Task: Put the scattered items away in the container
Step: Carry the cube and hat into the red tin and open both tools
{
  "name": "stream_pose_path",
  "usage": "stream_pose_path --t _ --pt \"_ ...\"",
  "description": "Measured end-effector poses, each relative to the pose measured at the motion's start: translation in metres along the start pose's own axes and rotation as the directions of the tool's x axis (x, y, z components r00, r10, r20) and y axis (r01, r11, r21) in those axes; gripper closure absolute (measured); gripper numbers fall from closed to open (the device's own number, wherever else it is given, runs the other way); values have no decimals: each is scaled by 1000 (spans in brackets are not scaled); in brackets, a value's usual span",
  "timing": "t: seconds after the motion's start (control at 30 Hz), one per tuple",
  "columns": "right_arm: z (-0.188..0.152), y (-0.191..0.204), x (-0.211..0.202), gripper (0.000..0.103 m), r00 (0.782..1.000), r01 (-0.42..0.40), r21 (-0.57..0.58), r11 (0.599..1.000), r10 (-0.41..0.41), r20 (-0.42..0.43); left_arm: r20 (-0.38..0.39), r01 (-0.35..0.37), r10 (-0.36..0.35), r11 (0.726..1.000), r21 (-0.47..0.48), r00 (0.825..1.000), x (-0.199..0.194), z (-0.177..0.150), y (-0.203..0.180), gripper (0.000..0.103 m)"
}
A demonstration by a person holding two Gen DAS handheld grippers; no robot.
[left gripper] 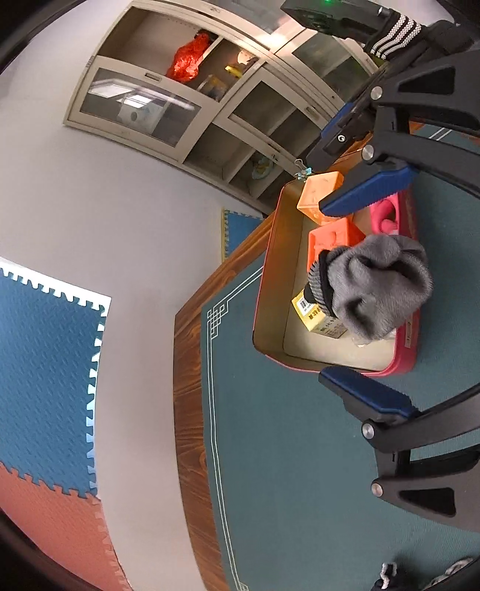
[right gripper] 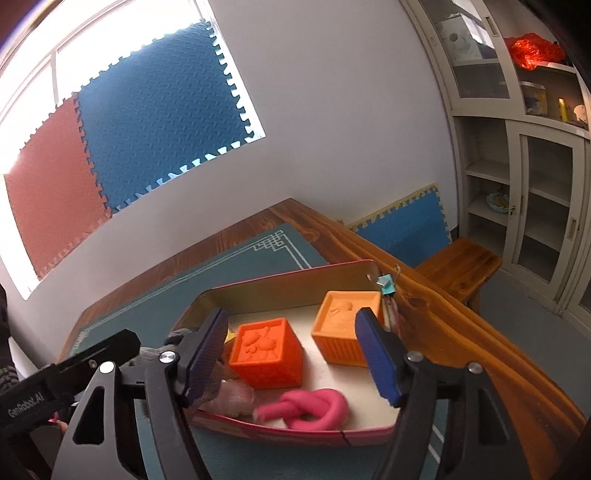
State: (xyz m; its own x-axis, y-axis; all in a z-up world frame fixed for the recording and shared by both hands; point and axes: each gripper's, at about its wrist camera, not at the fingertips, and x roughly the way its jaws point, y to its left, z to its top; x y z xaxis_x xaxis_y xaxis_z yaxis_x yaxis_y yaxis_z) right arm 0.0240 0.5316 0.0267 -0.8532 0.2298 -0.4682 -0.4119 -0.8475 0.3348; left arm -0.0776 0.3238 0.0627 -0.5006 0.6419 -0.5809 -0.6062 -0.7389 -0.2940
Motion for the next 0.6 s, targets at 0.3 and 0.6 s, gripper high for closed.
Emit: stream_pose_path --t 0.3,0.6 --pt "-4 10 -1 25 1000 -26 -26 999 26 -2 31 -12 14 999 -43 999 -21 -8 17 18" --pt "-13 32 -4 25 996 -91 -90 992 91 -5 55 -85 89 994 -74 995 -52 -17 38 18"
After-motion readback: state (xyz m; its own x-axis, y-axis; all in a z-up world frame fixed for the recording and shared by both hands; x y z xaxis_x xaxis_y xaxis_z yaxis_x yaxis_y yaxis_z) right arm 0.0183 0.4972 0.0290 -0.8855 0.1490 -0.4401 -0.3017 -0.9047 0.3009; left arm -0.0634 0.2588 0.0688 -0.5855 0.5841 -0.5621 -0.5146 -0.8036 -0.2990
